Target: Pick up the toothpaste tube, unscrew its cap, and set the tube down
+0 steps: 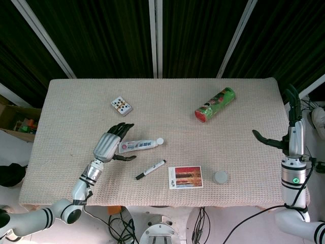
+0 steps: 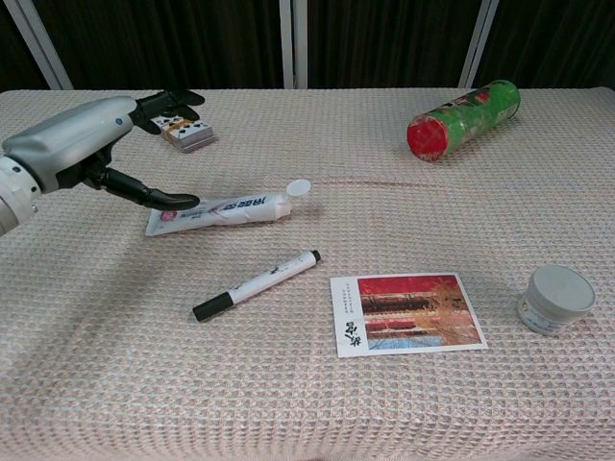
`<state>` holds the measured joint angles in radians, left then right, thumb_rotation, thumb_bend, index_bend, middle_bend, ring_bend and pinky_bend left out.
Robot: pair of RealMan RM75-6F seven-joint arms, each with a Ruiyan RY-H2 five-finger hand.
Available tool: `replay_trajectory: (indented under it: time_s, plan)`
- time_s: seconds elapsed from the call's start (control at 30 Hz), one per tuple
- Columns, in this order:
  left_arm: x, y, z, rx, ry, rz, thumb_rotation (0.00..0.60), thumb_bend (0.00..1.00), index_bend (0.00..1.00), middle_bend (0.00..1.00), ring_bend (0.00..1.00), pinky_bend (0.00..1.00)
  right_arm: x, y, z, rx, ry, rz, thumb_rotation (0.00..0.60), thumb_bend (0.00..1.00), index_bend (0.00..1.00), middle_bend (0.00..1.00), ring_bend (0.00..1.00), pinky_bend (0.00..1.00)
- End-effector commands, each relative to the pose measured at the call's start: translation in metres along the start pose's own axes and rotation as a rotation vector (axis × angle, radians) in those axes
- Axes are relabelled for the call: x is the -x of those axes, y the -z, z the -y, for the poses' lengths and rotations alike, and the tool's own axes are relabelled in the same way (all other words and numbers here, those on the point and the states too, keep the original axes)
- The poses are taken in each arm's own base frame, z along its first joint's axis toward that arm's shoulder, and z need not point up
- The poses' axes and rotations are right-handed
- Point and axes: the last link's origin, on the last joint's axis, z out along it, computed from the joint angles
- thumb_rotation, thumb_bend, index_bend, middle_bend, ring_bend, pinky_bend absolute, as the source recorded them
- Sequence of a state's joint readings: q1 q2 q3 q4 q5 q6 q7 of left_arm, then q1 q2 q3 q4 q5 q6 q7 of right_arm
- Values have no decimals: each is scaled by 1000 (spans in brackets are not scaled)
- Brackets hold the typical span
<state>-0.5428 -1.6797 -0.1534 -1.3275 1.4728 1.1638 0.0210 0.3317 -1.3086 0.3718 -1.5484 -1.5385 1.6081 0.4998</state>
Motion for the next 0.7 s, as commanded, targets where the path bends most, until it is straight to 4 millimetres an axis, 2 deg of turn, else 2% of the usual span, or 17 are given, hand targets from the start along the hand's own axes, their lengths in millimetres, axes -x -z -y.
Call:
replay_trajectory:
  time_s: [0.03,0.23,0.37,0.43,0.53,0.7]
  plan:
    - [0,0,0,1,-3,-1,348,32,85,130,94,183,0,1,0,-10,-2,9,357,116,0,0,0,0]
    - [0,-2,-2,-5,-16,3,364,32,102,133,106,190,2,4,-4,-2,-5,15,357,141,0,0,0,0]
    - [2,-8,-4,-18,-24,11,370,33,197,202,187,273,2,6,-6,2,-4,14,359,146,0,0,0,0]
    - [4,-13,-6,-23,-30,29,370,64,242,255,229,320,2,7,-7,5,-5,16,358,148,0,0,0,0]
    - [9,-23,-10,-29,-16,71,362,158,306,321,275,370,0,9,-9,5,0,17,357,151,0,0,0,0]
    - [17,-36,-15,-40,-32,111,308,168,339,357,305,406,-5,10,-11,6,9,3,356,157,0,0,0,0]
